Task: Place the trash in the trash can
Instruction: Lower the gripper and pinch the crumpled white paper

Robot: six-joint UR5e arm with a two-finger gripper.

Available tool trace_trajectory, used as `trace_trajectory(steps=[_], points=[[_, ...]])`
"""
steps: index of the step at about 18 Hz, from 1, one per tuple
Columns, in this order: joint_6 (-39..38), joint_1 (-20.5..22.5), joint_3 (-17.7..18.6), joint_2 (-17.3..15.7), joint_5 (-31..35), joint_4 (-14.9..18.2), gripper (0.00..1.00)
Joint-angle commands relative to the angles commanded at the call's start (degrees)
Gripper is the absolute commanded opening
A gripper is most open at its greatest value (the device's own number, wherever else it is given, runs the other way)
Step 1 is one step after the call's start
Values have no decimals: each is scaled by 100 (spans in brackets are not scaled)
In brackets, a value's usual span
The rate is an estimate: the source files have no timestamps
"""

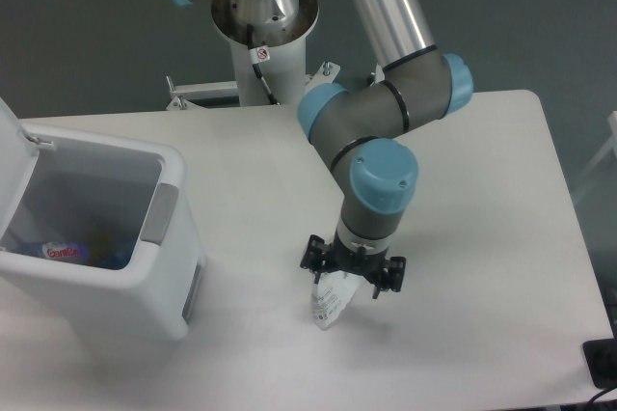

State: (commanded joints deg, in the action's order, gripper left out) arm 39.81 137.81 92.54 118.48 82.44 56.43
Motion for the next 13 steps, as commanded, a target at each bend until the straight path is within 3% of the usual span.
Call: trace_trajectory(steps=[2, 4, 5, 8, 10, 13], points=[[9, -122, 290, 0, 26, -96, 100], [18, -158, 344, 79, 280, -106, 100], [18, -158, 292, 97, 299, -106, 90], [26, -158, 169, 123, 299, -175, 41], [0, -150, -7, 167, 281, -290, 22], [-9, -150, -244, 299, 316, -273, 0]])
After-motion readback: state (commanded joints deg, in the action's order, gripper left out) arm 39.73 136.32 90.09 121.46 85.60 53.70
